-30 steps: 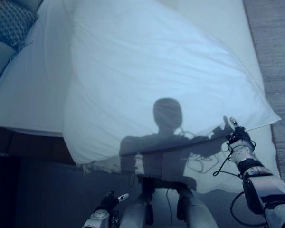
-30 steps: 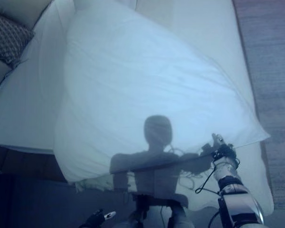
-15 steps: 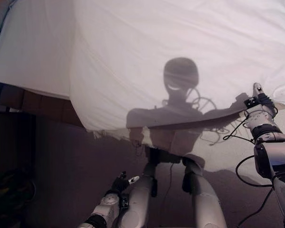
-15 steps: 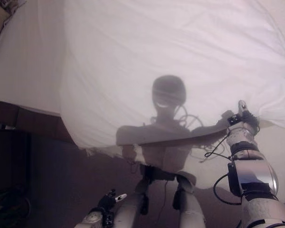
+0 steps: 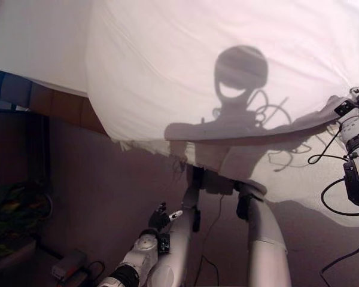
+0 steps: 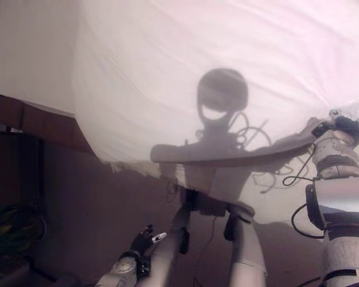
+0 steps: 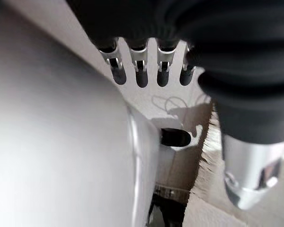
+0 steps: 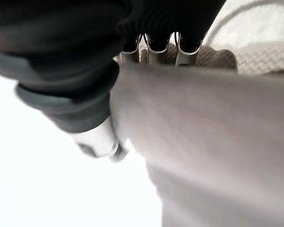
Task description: Make the bed
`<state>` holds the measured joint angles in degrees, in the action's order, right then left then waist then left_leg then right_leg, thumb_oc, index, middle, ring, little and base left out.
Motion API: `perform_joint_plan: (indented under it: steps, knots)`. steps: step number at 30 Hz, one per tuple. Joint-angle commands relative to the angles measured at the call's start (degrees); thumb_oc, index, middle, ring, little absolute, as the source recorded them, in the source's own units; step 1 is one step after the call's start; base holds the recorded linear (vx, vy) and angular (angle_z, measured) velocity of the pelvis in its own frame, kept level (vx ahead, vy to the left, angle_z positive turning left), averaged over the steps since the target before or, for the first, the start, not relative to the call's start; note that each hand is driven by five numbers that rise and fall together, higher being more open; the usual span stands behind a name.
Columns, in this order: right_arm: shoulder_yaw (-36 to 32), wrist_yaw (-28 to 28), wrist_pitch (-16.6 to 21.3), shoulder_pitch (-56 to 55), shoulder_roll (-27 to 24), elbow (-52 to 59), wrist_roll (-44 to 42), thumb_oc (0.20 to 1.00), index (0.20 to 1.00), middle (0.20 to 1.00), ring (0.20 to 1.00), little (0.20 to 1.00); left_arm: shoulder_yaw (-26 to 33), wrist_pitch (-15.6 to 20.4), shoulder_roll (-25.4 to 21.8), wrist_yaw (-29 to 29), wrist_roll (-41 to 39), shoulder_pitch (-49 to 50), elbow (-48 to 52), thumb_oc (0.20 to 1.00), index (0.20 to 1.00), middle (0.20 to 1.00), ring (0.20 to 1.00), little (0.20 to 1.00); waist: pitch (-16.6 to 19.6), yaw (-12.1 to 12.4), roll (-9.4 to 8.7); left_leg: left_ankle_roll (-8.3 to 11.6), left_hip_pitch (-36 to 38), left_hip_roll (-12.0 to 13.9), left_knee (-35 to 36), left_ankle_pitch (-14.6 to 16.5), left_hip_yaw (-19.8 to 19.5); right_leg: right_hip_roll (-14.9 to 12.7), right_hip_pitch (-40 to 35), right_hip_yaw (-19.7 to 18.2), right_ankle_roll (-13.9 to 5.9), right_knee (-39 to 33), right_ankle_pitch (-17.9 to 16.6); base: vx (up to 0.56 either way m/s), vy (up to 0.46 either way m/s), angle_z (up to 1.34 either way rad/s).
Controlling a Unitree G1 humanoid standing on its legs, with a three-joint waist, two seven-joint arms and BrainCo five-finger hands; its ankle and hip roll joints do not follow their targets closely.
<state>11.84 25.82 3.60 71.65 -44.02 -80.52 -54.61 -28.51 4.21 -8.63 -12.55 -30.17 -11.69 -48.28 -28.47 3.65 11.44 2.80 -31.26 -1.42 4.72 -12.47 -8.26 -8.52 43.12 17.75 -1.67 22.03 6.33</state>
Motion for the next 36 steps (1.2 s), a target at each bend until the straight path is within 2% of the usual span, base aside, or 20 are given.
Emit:
perform_joint_plan:
  steps: [1,5,7,11,17,18,20,22,24,25,28,32,36]
  knots:
    - [2.5,-2.8,5.2,3.0,-2.1,9.2,1.5,0.200,0.200,0.200,0.200,0.200,-2.9,-0.2,-1.1,-0.3,-0.5,-1.5,-1.4,1.000,1.000,1.000,1.000,1.000,-1.3,1.3,-1.97,1.05,4.7,-1.0,0.3,2.2,0.5,-0.4,-8.2,-1.0,-3.05,-1.6,-3.1,-0.08,0.047,0.10]
    - [2.3,-2.3,7.7,1.0,-0.4,15.7,1.5,0.200,0.200,0.200,0.200,0.200,-4.1,-0.4,-2.0,0.4,1.5,-2.0,0.8,1.000,1.000,1.000,1.000,1.000,-1.3,0.2,-2.77,1.27,7.3,-1.1,0.3,2.8,1.0,-0.3,-11.8,-1.0,-3.43,-3.8,-4.0,0.00,0.047,0.07]
    - [4.2,-0.9,8.6,-2.5,-0.4,27.7,9.2,0.200,0.200,0.200,0.200,0.200,-5.3,-0.3,-3.7,2.8,4.2,-1.7,4.7,1.000,1.000,1.000,1.000,1.000,-1.3,-1.5,-4.11,1.23,10.5,-1.1,0.3,3.6,2.2,0.1,-15.4,-1.7,-4.03,-5.9,-5.6,0.01,0.106,0.05]
    - [3.2,-0.2,9.2,-6.4,-0.8,35.7,14.3,0.200,0.200,0.200,0.200,0.200,-6.5,-0.4,-4.7,6.1,2.4,-1.3,8.3,1.000,1.000,1.000,1.000,1.000,-1.0,-3.0,-5.42,1.09,15.2,-1.5,0.3,5.0,4.3,0.4,-20.8,-3.1,-5.14,-9.2,-7.4,0.01,0.108,-0.07]
    - [3.8,-3.1,7.6,-7.9,0.9,37.9,12.3,0.200,0.200,0.200,0.200,0.200,-10.1,-2.8,-5.5,10.3,-7.1,-1.5,16.7,1.000,1.000,1.000,1.000,1.000,2.2,-4.6,-7.08,0.92,19.1,-2.0,0.3,6.6,7.5,0.9,-26.1,-4.7,-6.33,-15.2,-10.5,0.02,0.114,-0.31]
    - [3.7,-3.8,7.2,-8.1,2.8,38.3,9.9,0.200,0.200,0.200,0.200,0.200,-12.7,-4.2,-5.7,12.2,-12.2,-3.2,20.2,1.000,1.000,1.000,1.000,1.000,3.3,-5.6,-7.91,0.81,20.9,-1.8,0.3,7.6,9.1,1.2,-27.8,-5.6,-6.93,-16.7,-11.1,-0.02,0.116,-0.30]
    - [3.9,-4.5,6.7,-8.3,4.2,37.7,8.2,0.200,0.200,0.200,0.200,0.200,-14.4,-5.4,-6.1,13.1,-16.9,-4.2,23.0,1.000,1.000,1.000,1.000,1.000,4.5,-5.9,-8.67,0.52,22.3,-1.6,0.3,8.3,10.9,1.5,-29.0,-7.0,-7.24,-18.2,-11.8,-0.01,0.111,-0.48]
    - [3.8,-4.5,6.7,-8.3,4.2,37.7,8.2,0.200,0.200,0.200,0.200,0.200,-14.4,-5.4,-6.2,13.0,-16.9,-4.2,23.1,1.000,1.000,1.000,1.000,1.000,4.5,-5.8,-8.74,0.50,22.2,-1.6,0.3,8.1,11.1,1.5,-28.9,-7.1,-7.22,-18.4,-12.2,-0.01,0.038,-0.42]
    - [4.3,-5.0,5.2,-8.7,6.4,37.5,6.5,0.200,0.200,0.200,0.200,0.200,-18.4,-8.8,-4.8,14.4,-26.6,-6.8,24.7,1.000,1.000,1.000,1.000,1.000,7.0,-6.8,-10.14,0.02,24.5,-1.5,0.3,9.1,13.1,1.8,-30.9,-8.7,-7.68,-20.5,-13.1,-0.02,0.068,-0.28]
    - [4.2,-5.0,5.2,-8.7,6.4,37.5,6.5,0.200,0.200,0.200,0.200,0.200,-18.5,-8.9,-4.8,14.4,-26.8,-6.8,24.7,1.000,1.000,1.000,1.000,1.000,7.0,-6.7,-10.16,0.01,24.5,-1.5,0.3,9.1,13.2,1.8,-31.0,-8.8,-7.70,-20.6,-13.1,-0.01,0.044,-0.35]
    - [4.1,-4.8,4.9,-10.0,8.9,38.3,5.1,0.200,0.200,0.200,0.200,0.200,-21.1,-12.0,-2.1,14.2,-35.3,-7.8,24.3,1.000,1.000,1.000,1.000,1.000,9.3,-7.4,-11.10,-0.44,26.3,-1.1,0.3,10.0,14.8,2.1,-32.5,-9.9,-8.02,-22.1,-13.6,0.00,0.024,-0.29]
    - [4.3,-4.8,4.4,-11.9,9.8,40.0,4.9,0.200,0.200,0.200,0.200,0.200,-22.4,-12.1,-1.0,13.0,-39.3,-9.3,25.4,1.000,1.000,1.000,1.000,1.000,10.9,-7.7,-11.73,-0.72,27.7,-1.1,0.3,10.5,15.6,2.1,-33.7,-10.3,-8.04,-22.3,-13.7,0.02,0.006,-0.17]
    - [3.3,-4.5,4.9,-16.8,11.7,43.5,5.1,0.200,0.200,0.200,0.200,0.200,-19.9,-11.2,3.0,10.7,-44.3,-11.1,24.5,1.000,1.000,1.000,1.000,1.000,12.9,-8.1,-12.67,-0.77,29.3,-1.0,0.3,11.1,15.7,2.2,-35.2,-10.3,-8.01,-22.5,-13.2,0.03,-0.015,-0.03]
